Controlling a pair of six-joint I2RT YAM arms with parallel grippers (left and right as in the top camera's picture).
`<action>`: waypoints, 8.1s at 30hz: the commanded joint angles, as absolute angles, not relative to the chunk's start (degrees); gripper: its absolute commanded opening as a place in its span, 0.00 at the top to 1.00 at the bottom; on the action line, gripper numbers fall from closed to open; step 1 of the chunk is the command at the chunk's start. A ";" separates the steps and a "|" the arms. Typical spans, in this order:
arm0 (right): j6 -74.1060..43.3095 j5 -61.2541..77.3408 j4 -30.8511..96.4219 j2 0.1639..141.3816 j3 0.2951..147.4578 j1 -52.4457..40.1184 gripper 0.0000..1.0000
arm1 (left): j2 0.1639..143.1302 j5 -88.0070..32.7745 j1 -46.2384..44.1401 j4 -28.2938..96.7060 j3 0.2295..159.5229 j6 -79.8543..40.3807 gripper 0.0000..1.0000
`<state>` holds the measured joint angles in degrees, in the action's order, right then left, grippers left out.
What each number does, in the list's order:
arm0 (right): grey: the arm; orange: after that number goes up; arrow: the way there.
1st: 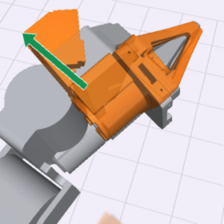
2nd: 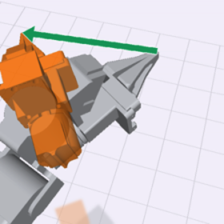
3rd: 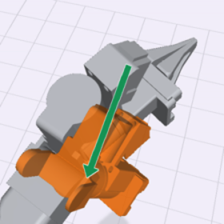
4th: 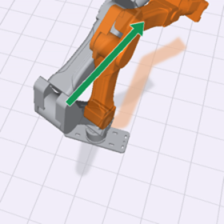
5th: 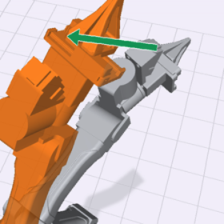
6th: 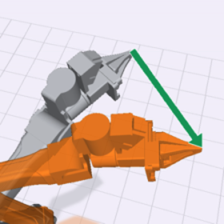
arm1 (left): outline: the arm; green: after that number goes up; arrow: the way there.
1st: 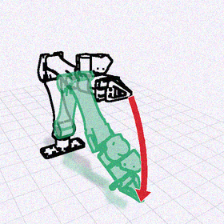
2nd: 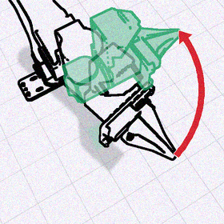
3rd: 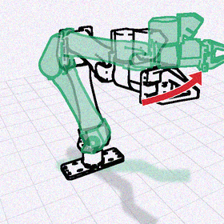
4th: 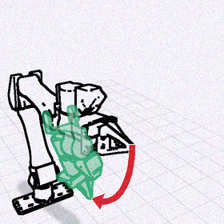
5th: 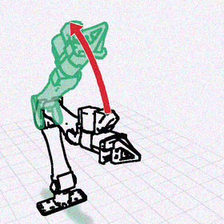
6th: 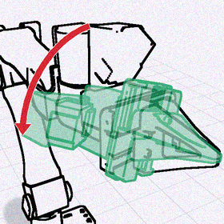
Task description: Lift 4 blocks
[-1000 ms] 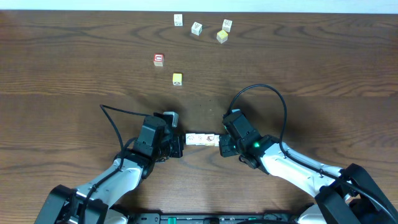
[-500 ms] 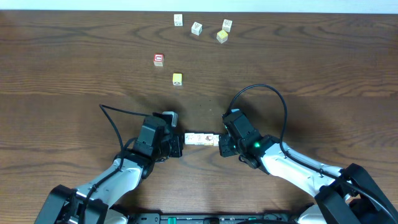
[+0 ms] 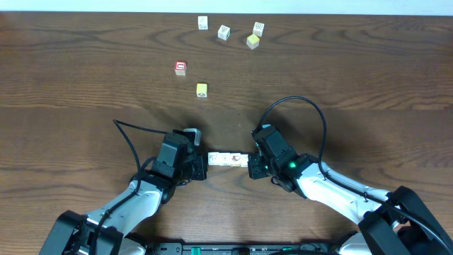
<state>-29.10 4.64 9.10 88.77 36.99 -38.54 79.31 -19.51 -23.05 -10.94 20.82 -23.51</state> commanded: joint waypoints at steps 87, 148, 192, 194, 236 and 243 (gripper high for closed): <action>-29.02 10.50 12.36 89.17 36.62 -30.85 0.99 | 79.53 -23.59 -23.42 -9.96 20.91 -24.25 0.93; -29.02 18.96 7.03 94.50 36.60 -30.79 0.99 | 79.53 -23.59 -23.44 -9.96 20.91 -24.23 0.93; -26.06 25.17 2.44 94.41 36.60 -30.85 0.99 | 79.53 -27.88 -23.44 -11.92 20.91 -22.52 0.93; -26.11 24.03 3.09 94.41 36.60 -30.85 0.99 | 79.53 -27.88 -23.44 -11.90 20.91 -22.50 0.93; -27.99 5.28 11.60 91.05 36.75 -30.79 0.99 | 79.53 -27.86 -23.44 -11.88 20.91 -22.28 0.93; -26.46 7.49 11.90 90.74 38.48 -30.81 0.99 | 79.53 -27.83 -23.44 -11.88 20.91 -22.28 0.93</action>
<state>-27.79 8.25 11.33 90.61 37.47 -30.24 79.31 -26.94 -23.16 -11.84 20.80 -23.51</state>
